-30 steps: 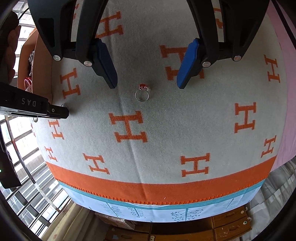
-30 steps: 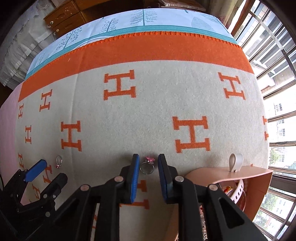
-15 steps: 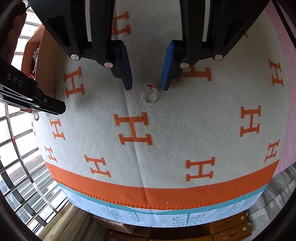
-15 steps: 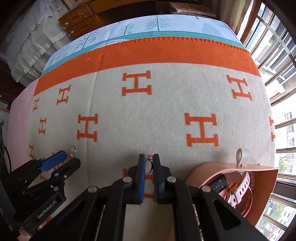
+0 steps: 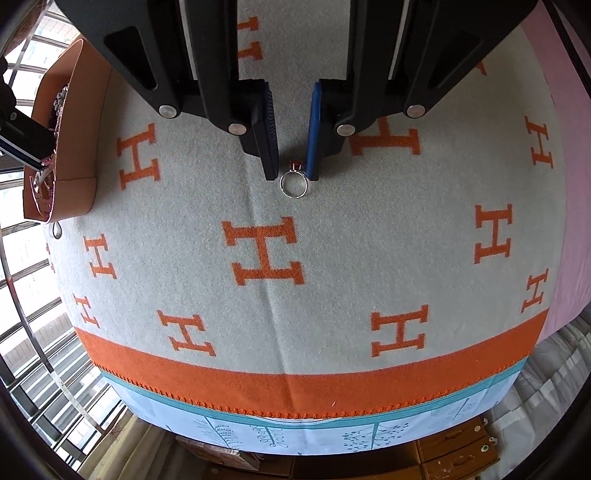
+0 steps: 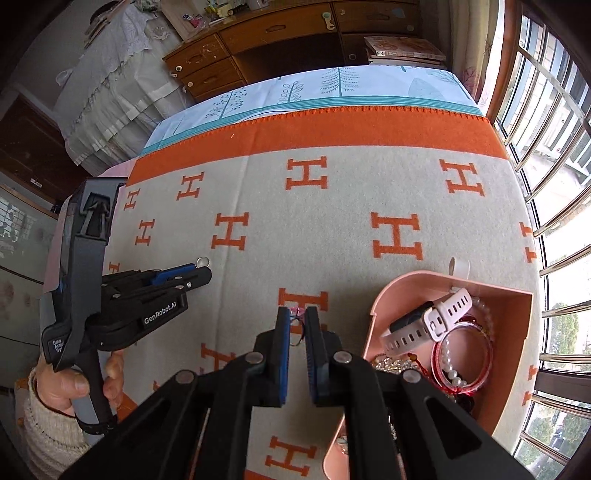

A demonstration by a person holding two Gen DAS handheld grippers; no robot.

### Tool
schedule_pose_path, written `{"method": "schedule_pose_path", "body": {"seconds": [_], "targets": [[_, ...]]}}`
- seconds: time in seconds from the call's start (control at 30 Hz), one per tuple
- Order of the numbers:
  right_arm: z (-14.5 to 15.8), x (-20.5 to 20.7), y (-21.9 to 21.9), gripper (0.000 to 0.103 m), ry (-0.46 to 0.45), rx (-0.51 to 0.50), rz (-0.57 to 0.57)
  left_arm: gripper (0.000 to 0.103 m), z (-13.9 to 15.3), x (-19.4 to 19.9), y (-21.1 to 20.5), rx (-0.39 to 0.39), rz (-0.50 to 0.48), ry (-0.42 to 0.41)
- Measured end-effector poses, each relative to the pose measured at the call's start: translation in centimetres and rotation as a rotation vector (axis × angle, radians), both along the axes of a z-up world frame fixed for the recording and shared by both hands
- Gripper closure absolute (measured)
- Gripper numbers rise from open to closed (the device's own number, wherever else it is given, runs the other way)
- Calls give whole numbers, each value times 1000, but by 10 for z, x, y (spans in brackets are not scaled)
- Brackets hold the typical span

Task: Organize jewelry
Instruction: 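Carry both rings into the pink tray and open the left gripper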

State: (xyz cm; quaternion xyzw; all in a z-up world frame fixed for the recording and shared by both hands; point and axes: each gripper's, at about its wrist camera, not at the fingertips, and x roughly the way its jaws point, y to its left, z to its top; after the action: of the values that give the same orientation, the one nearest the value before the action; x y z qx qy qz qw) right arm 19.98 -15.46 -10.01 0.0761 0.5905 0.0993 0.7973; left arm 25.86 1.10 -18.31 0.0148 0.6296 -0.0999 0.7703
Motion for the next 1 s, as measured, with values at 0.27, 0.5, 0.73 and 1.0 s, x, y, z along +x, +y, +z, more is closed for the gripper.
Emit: {"method": "schedule_pose_path", "body": {"seconds": [0.27, 0.5, 0.73, 1.0], "targets": [[4, -18, -17, 95, -24, 41, -16, 97, 10, -7, -17, 48, -13, -65], [27, -49, -50, 95, -110, 64, -40, 97, 48, -36, -44, -14, -76, -147], [42, -91, -96, 95, -183, 65, -86, 97, 95, -98, -103, -125, -265, -208], [9, -107, -132, 95, -102, 80, -148, 97, 106, -145, -179, -205, -446, -173]]}}
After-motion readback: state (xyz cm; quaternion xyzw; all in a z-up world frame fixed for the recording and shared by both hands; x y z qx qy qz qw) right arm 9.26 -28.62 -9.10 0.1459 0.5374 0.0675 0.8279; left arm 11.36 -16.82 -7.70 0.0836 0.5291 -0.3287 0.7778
